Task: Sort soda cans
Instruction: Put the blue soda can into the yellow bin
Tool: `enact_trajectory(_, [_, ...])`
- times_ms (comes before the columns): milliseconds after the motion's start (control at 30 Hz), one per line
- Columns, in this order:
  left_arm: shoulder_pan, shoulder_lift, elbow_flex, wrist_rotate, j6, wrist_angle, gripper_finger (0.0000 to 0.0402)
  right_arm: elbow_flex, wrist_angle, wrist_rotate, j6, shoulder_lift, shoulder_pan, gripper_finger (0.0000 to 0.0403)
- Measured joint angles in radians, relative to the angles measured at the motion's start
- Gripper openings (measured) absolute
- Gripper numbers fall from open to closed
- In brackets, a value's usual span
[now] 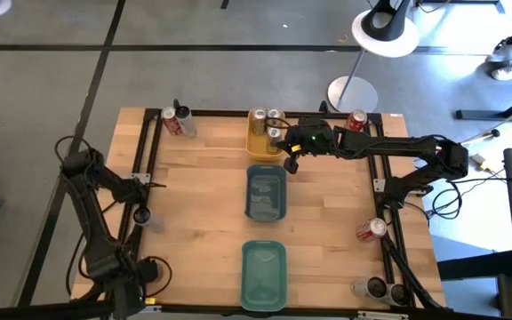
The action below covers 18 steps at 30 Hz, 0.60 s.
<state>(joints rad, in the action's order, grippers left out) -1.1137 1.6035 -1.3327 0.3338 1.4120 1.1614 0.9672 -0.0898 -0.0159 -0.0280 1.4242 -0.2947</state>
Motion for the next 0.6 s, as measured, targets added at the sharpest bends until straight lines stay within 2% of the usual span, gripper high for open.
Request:
enact_trajectory(400, [-0.058,0.003,0.000,-0.048,0.118,-0.038,0.0276,0.000,-0.049,-0.046,0.000,0.000,0.000,0.0003])
enact_trajectory(600, [-0.064,0.049,0.000,-0.048,0.119,-0.060,0.0276,0.000,-0.046,-0.047,-0.003,0.000,0.000,0.0003])
